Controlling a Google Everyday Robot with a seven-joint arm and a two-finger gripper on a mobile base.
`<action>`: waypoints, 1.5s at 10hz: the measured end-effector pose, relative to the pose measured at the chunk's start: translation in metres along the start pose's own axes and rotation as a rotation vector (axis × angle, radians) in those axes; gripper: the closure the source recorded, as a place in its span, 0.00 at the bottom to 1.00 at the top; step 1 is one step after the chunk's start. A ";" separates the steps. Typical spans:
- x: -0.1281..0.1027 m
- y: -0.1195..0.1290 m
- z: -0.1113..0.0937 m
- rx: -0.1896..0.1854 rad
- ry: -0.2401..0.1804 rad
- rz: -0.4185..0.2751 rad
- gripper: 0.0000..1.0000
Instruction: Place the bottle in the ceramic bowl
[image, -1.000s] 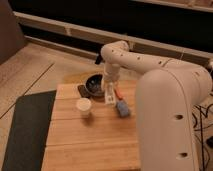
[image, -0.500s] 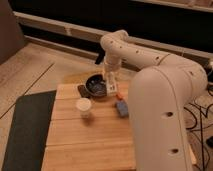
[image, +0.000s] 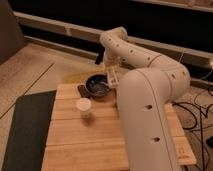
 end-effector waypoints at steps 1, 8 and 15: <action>-0.006 0.002 0.003 -0.015 -0.012 -0.014 1.00; -0.012 0.032 0.065 -0.132 0.057 -0.121 1.00; -0.001 0.053 0.101 -0.187 0.150 -0.160 0.94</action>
